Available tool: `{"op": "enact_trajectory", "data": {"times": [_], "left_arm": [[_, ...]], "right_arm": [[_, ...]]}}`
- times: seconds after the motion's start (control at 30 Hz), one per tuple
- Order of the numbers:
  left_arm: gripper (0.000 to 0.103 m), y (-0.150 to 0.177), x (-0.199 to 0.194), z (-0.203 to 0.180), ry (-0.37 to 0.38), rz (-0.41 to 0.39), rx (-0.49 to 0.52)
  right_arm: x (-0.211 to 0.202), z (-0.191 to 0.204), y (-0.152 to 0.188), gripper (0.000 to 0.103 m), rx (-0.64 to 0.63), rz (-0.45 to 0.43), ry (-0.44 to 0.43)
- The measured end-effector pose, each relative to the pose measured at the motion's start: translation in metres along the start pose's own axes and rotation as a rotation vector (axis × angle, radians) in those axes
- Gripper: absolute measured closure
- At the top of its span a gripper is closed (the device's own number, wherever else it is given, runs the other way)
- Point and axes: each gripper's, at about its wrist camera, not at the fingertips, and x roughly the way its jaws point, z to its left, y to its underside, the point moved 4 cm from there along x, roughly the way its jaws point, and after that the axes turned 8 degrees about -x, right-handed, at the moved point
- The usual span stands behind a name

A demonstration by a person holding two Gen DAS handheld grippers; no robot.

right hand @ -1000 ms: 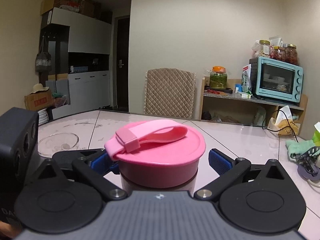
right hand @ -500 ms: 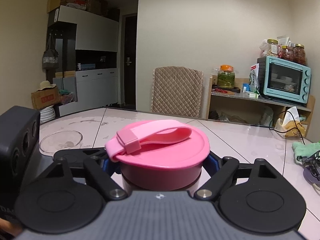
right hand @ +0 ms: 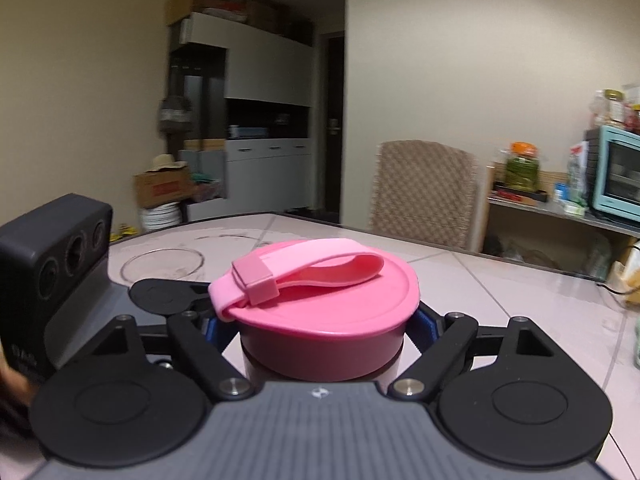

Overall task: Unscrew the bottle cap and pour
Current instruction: 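Twist the pink lid with the right gripper while the left gripper holds the bottle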

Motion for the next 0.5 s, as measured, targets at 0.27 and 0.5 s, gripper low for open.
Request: {"op": "enact_trajectory", "data": {"times": [0.27,0.5], "left_arm": [[0.013,-0.001,-0.001,0.000,0.001,-0.002,-0.002],[0.013,-0.001,-0.002,-0.005,0.001,-0.001,-0.005]], "right_arm": [[-0.003,-0.012,0.001,0.018,-0.041,-0.049,-0.147],[-0.013,-0.008,-0.001,0.014,-0.049,-0.060,-0.123]]}}
